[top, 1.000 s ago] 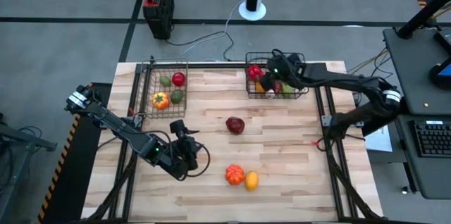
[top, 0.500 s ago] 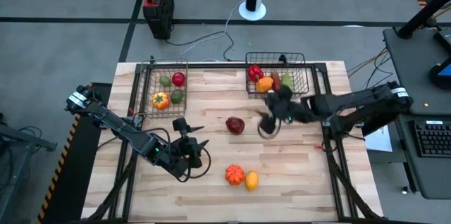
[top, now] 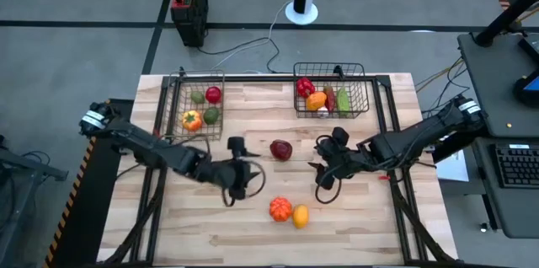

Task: Sort produce into baskets
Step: Put the apple into the brown wire basket

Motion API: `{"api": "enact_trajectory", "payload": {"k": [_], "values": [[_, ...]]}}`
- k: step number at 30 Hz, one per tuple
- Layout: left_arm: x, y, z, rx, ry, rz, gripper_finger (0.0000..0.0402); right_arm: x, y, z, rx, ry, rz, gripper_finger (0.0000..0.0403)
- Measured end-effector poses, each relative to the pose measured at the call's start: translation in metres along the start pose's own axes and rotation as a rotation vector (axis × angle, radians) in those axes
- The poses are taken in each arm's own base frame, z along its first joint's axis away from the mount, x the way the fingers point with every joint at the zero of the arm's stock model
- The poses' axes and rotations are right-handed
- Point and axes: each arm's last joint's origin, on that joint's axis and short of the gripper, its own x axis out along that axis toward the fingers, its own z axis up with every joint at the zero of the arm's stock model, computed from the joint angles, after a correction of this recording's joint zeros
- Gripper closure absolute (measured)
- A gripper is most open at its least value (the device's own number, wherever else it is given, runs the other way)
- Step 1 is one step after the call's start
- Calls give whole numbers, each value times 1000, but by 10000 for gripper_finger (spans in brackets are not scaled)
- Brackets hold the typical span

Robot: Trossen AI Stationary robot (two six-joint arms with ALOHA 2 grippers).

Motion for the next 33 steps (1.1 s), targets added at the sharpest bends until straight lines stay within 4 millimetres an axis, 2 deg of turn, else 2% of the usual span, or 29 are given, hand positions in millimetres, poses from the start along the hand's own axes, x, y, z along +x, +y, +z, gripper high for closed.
{"api": "enact_trajectory", "payload": {"k": [7,13,21,33], "values": [[33,32,-7,120,27,-72,160,5,0,-1,53,-20,-53,136],[60,44,-21,146,93,-106,160,22,1,-9,183,-112,-208,141],[79,43,-24,198,57,-120,160,66,9,-31,313,-196,-217,160],[97,33,-33,207,87,-131,160,103,-7,-46,422,-180,-336,165]]}}
